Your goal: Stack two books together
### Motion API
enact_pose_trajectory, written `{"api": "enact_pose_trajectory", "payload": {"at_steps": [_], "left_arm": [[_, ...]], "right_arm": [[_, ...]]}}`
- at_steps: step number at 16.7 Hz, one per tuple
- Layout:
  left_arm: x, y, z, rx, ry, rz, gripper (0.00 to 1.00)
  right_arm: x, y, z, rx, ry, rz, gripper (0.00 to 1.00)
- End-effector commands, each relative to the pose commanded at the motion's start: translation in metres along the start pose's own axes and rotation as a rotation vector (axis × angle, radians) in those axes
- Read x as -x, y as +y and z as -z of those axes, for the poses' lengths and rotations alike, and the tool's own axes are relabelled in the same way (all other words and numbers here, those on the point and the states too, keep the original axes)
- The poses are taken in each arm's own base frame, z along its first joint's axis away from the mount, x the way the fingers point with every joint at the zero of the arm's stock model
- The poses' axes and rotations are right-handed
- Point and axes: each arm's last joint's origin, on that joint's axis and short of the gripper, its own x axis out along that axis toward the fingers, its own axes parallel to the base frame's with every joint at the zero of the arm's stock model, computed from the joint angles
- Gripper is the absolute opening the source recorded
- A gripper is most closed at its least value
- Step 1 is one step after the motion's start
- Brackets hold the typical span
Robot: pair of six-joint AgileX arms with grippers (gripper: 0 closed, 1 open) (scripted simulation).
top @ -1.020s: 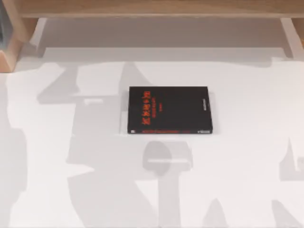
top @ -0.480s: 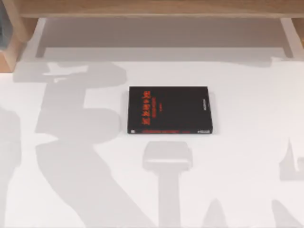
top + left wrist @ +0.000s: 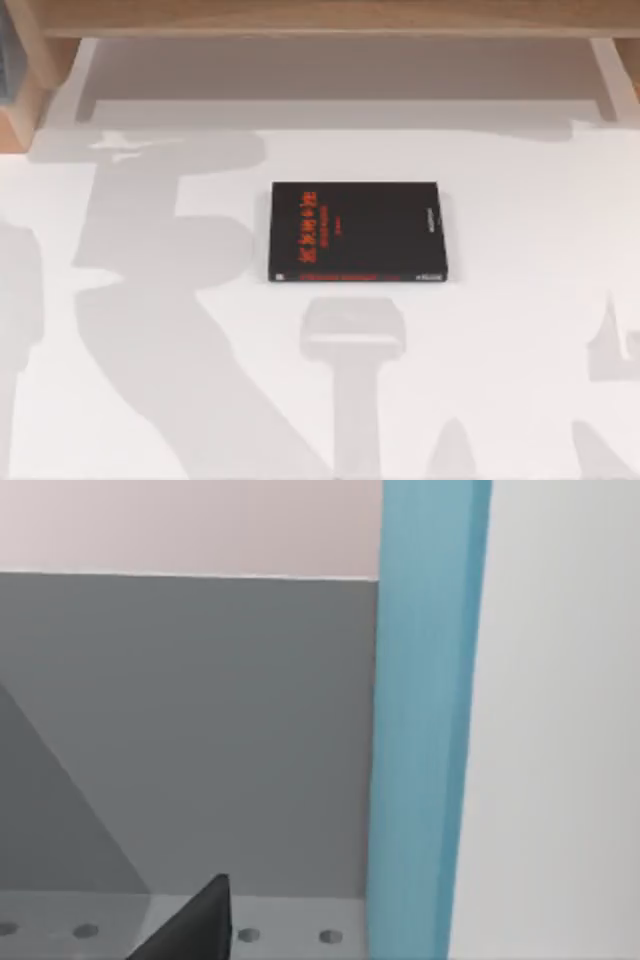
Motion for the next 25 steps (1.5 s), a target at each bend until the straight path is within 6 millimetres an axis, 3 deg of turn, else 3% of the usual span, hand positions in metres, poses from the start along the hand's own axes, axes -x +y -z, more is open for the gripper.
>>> {"api": "enact_pose_trajectory", "payload": {"at_steps": [5,9,22,25], "left_arm": [[-0.016,0.000,0.000,0.000,0.000,0.000,1.00],[-0.016,0.000,0.000,0.000,0.000,0.000,1.00],[-0.016,0.000,0.000,0.000,0.000,0.000,0.02],[-0.016,0.000,0.000,0.000,0.000,0.000,0.00]], "right_arm": [[0.000,0.000,0.000,0.000,0.000,0.000,1.00],[0.000,0.000,0.000,0.000,0.000,0.000,1.00],[0.000,0.000,0.000,0.000,0.000,0.000,1.00],[0.000,0.000,0.000,0.000,0.000,0.000,1.00]]}}
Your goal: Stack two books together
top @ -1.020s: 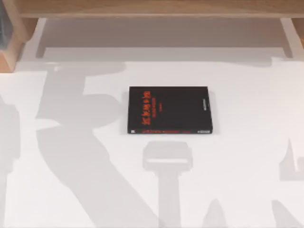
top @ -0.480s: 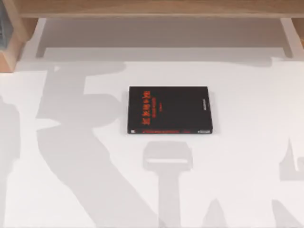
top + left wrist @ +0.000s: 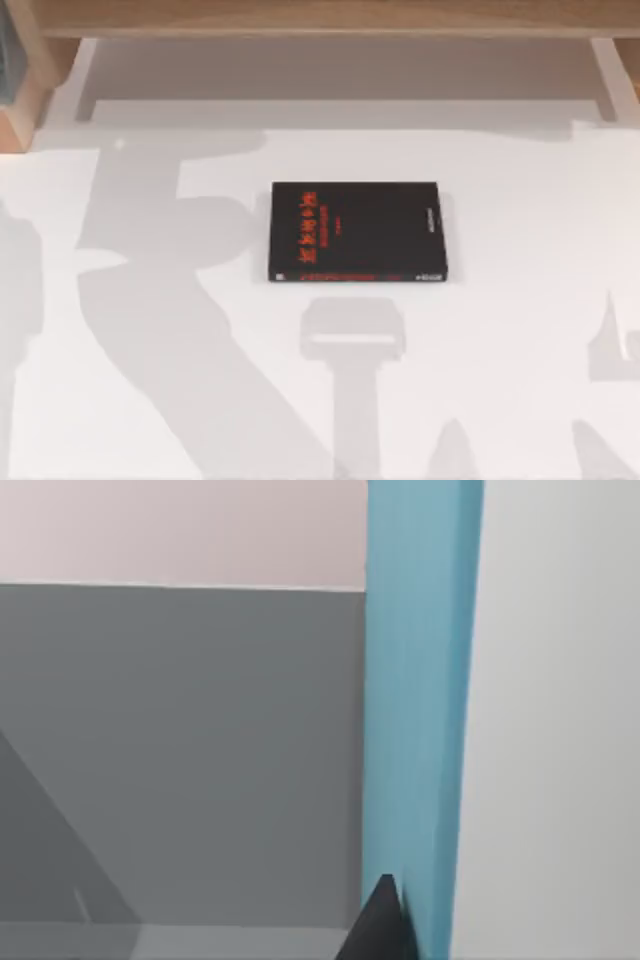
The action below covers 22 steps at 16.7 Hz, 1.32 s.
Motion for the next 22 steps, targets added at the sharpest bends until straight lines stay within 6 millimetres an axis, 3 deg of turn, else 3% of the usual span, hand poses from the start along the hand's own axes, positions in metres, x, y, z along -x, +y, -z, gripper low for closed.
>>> {"api": "enact_pose_trajectory", "payload": {"at_steps": [18,20,22], "left_arm": [[0.011,-0.001,-0.012,-0.015,-0.008,0.000,0.00],[0.021,-0.003,-0.026,-0.076,-0.053,-0.011,0.00],[0.036,-0.012,-0.060,-0.191,-0.164,-0.030,0.00]], "right_arm": [[0.000,0.000,0.000,0.000,0.000,0.000,1.00],[0.000,0.000,0.000,0.000,0.000,0.000,1.00],[0.000,0.000,0.000,0.000,0.000,0.000,1.00]]}}
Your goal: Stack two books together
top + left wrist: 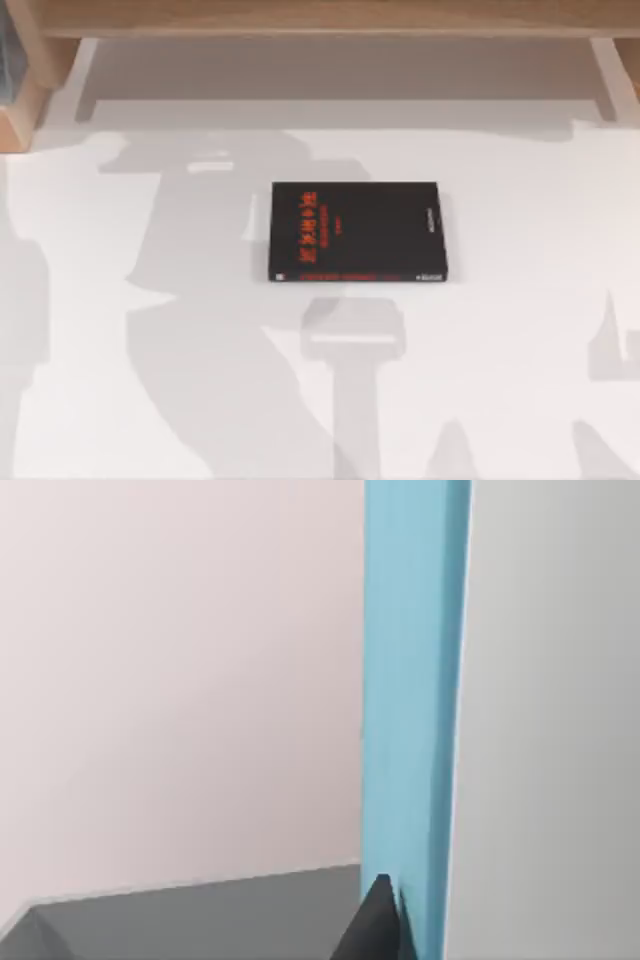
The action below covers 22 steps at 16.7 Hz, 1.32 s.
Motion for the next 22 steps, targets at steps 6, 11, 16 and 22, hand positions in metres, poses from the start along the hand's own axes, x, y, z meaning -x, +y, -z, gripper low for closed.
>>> {"api": "enact_pose_trajectory", "payload": {"at_steps": [6,11,16,22], "left_arm": [[0.044,-0.063,-0.156,-0.395,-0.534,-0.109,0.00],[0.106,-0.150,-0.240,-0.451,-0.830,-0.178,0.00],[0.129,-0.262,-0.221,-0.441,-0.647,0.017,0.00],[0.164,-0.429,-0.071,-0.838,-0.053,0.458,0.00]], "right_arm": [[0.000,0.000,0.000,0.000,0.000,0.000,1.00],[0.000,0.000,0.000,0.000,0.000,0.000,1.00],[0.000,0.000,0.000,0.000,0.000,0.000,1.00],[0.000,0.000,0.000,0.000,0.000,0.000,1.00]]}}
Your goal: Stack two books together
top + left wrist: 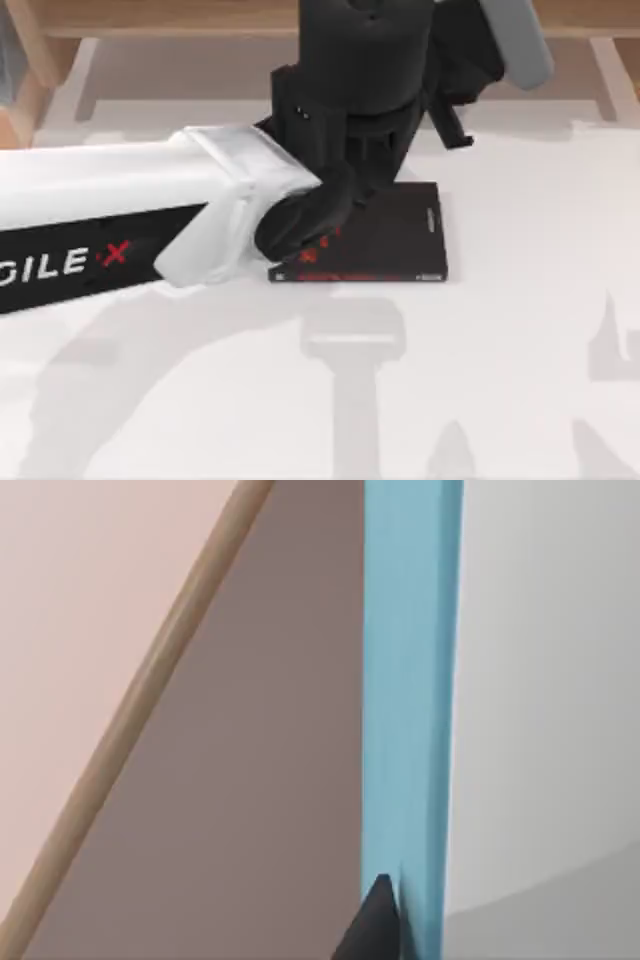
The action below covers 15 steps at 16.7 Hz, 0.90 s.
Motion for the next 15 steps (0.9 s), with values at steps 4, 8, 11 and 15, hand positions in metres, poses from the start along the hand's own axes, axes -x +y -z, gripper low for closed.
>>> {"api": "enact_pose_trajectory", "payload": {"at_steps": [4,8,11,15], "left_arm": [[-0.003,-0.113,0.045,-0.294,0.322,0.279,0.00],[0.000,-0.146,0.075,-0.414,0.463,0.361,0.00],[0.000,-0.146,0.075,-0.414,0.463,0.361,0.00],[-0.004,-0.146,0.076,-0.414,0.462,0.361,0.00]], "right_arm": [[0.000,0.000,0.000,0.000,0.000,0.000,1.00],[0.000,0.000,0.000,0.000,0.000,0.000,1.00],[0.000,0.000,0.000,0.000,0.000,0.000,1.00],[0.000,0.000,0.000,0.000,0.000,0.000,1.00]]}}
